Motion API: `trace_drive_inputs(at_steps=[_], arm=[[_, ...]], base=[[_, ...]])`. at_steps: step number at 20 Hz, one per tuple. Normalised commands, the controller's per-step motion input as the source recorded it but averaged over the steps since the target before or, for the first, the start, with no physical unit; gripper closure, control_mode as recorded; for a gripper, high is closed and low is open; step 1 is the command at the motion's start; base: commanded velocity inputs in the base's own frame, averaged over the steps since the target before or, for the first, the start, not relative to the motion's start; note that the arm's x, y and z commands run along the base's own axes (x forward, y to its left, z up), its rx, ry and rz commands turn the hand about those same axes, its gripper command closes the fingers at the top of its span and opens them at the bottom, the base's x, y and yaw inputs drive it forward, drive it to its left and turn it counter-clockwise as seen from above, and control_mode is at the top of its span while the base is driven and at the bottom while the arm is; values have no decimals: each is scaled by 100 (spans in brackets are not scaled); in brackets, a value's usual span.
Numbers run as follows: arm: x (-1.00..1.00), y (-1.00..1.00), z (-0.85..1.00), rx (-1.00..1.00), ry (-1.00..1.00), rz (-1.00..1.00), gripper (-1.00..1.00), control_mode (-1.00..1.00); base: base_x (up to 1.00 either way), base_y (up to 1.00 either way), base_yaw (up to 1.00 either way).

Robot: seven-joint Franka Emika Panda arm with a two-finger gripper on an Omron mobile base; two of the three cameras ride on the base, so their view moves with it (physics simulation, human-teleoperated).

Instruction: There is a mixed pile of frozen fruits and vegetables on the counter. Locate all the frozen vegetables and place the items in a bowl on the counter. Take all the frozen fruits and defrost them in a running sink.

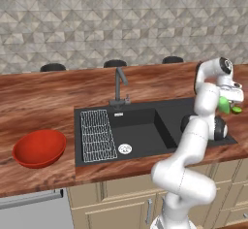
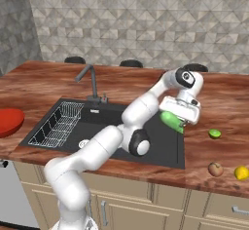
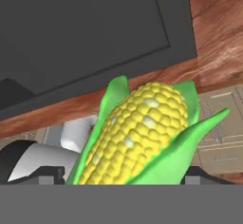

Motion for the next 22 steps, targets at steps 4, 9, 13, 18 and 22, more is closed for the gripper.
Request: trace_drive_inputs(at_steps=[4,9,13,18,22], arm=[[-41,97,8,7,26,7,100,-100],[-41,78,52,17,13,0,100,-100],[-52,90,45,8,4,2,100,-100],[-52,88,52,5,0,4,100,-100],[-52,78,65,2,-3,6,100,-100]], base=[[0,0,0],[0,0,0],[0,0,0],[0,0,0],[0,0,0]])
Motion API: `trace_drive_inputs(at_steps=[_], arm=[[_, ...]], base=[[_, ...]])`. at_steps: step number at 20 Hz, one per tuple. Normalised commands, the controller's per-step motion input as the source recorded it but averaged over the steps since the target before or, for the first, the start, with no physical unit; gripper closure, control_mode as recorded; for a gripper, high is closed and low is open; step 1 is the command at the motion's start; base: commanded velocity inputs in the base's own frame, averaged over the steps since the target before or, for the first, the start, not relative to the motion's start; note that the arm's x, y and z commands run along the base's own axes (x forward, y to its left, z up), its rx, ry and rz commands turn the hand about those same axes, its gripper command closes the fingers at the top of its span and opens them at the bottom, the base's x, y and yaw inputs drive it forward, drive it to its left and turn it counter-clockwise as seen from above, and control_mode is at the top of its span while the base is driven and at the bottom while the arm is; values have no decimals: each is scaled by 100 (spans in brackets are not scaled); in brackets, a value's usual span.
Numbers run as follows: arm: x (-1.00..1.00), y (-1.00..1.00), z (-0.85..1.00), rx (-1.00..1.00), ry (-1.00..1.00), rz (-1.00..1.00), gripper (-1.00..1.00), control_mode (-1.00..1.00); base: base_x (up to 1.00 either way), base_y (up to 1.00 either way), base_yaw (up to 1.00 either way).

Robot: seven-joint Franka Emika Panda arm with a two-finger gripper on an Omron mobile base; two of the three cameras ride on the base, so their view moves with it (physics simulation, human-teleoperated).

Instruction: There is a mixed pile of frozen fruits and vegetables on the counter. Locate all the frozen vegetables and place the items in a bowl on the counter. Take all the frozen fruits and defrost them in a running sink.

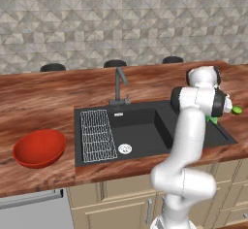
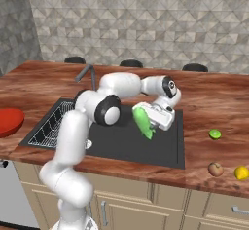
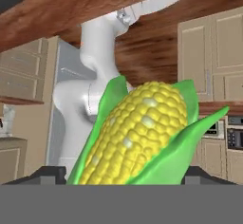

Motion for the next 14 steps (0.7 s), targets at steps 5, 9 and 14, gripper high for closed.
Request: trace_drive_inputs(at_steps=[5,9,14], arm=[[-53,76,69,0,-13,7,100,-100],[-28,58,51,2,-32,13,100,-100],[2,38,17,1,-49,22,100,-100]], base=[[0,0,0],[0,0,0],[0,0,0]])
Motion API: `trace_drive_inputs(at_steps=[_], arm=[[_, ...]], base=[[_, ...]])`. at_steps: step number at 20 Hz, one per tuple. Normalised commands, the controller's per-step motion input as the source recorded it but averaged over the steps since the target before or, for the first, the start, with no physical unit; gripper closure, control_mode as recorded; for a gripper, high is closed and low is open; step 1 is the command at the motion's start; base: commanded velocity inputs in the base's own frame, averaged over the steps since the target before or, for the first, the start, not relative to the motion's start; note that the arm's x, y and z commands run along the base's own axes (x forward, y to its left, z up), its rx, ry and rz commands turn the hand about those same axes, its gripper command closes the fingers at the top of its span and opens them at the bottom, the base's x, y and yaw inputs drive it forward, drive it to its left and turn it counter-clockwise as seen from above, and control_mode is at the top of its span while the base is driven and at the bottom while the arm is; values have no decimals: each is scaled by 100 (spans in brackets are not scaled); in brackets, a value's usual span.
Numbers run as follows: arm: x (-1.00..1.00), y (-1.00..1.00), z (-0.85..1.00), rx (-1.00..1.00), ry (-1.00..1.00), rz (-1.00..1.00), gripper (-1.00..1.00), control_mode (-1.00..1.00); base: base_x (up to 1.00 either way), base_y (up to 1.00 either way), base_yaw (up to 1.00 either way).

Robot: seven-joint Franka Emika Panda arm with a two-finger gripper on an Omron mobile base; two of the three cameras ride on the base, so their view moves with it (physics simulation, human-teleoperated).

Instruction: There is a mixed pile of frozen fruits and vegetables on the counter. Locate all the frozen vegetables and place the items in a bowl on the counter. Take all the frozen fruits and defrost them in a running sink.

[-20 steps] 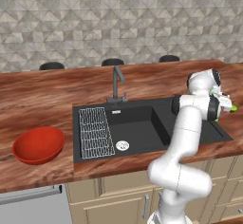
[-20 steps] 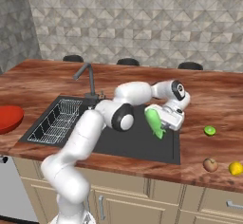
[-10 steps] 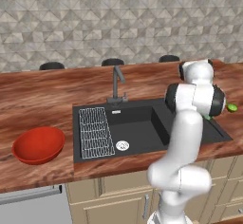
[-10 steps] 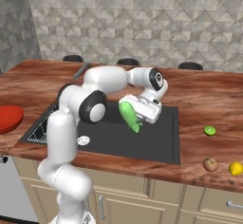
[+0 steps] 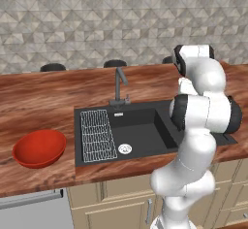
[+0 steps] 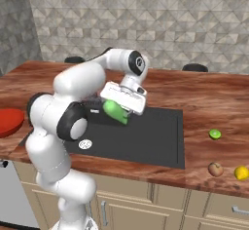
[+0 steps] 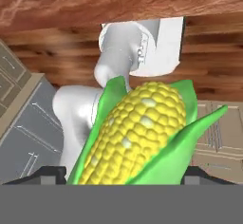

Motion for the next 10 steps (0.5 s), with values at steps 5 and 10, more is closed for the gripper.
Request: trace_drive_inputs(at_steps=[5,10], arm=[[3,40,0,0,-50,19,100,-100],[-4,47,0,-3,-50,9,100,-100]], base=[[0,0,0],[0,0,0]])
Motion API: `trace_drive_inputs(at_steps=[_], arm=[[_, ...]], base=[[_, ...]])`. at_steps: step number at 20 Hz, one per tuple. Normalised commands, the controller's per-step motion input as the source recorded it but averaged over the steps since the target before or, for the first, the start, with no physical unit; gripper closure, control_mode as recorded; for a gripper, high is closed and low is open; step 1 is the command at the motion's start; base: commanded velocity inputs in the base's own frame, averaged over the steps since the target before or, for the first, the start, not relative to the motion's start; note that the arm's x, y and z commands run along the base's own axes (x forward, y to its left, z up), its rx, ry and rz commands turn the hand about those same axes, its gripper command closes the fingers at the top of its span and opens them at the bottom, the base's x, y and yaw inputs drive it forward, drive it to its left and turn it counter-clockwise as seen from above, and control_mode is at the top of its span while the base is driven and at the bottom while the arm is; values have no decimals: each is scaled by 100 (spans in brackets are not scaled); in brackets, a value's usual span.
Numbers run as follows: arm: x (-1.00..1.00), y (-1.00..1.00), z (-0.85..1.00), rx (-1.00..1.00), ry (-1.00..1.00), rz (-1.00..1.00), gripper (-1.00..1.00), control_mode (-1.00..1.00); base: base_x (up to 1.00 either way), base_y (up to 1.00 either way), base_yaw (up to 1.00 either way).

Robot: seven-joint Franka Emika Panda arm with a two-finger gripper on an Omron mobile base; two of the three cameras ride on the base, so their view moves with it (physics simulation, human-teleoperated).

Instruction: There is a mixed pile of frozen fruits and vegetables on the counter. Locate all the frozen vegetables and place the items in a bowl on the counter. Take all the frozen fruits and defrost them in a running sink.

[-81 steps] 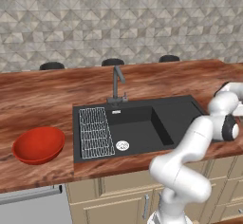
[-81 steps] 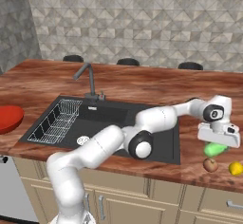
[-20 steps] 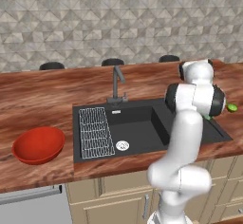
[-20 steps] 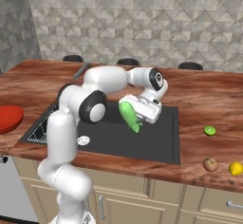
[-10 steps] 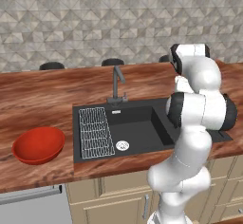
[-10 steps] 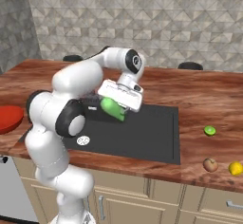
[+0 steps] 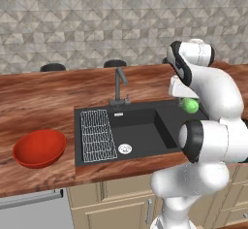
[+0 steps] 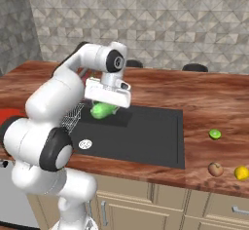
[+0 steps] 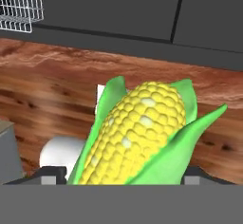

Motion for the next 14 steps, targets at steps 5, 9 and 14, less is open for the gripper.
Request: trace_drive_inputs(at_steps=[5,9,14], arm=[[2,43,-9,-5,-42,-2,100,-100],[30,70,-12,-2,0,-14,100,-100],[18,82,5,-1,-4,-4,100,-100]], base=[[0,0,0],[0,0,0],[0,0,0]])
